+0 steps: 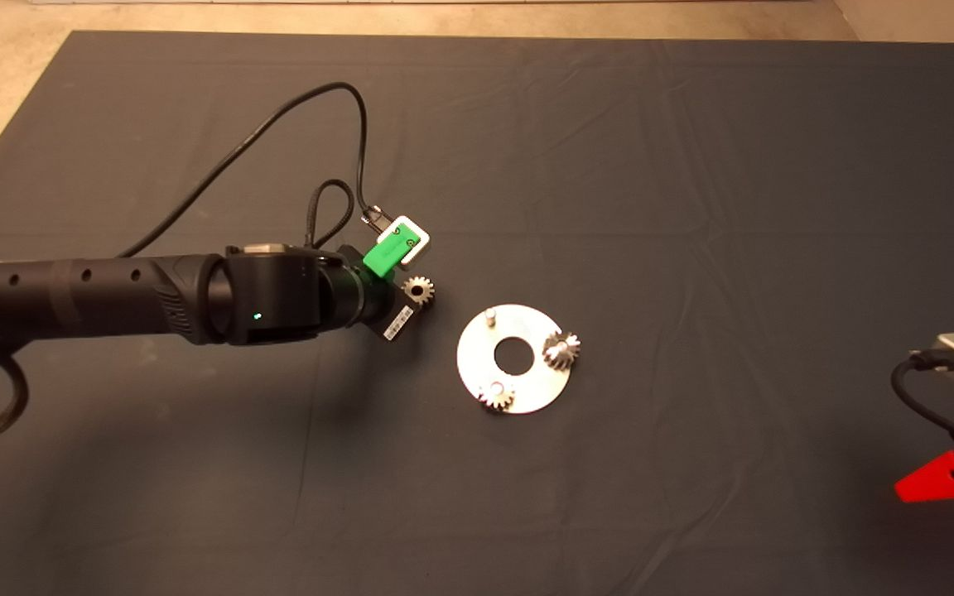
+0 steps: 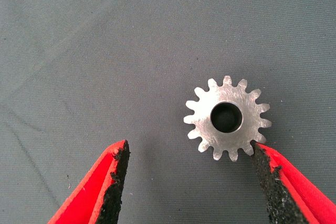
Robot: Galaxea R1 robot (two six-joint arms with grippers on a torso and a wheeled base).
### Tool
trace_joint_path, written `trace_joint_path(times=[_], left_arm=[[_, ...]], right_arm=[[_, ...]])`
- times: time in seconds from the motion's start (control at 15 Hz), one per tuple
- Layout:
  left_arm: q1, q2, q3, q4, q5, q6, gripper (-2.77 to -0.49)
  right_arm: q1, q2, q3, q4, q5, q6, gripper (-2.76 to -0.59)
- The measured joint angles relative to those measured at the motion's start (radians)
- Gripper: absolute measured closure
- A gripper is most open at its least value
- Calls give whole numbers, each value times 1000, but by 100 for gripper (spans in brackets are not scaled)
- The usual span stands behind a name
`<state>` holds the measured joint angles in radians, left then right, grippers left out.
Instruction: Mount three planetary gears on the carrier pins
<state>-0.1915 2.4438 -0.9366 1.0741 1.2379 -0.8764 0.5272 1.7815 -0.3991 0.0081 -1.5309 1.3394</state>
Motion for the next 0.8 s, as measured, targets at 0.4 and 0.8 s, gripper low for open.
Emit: trace_joint_path(times=[0.4, 0.8], left_arm=[[0, 0, -5, -61, -70, -1, -160], [0, 14, -40, -61, -96, -1, -160]], right_arm=[[0, 0, 0, 0, 0, 0, -189], [0, 0, 0, 0, 0, 0, -189]])
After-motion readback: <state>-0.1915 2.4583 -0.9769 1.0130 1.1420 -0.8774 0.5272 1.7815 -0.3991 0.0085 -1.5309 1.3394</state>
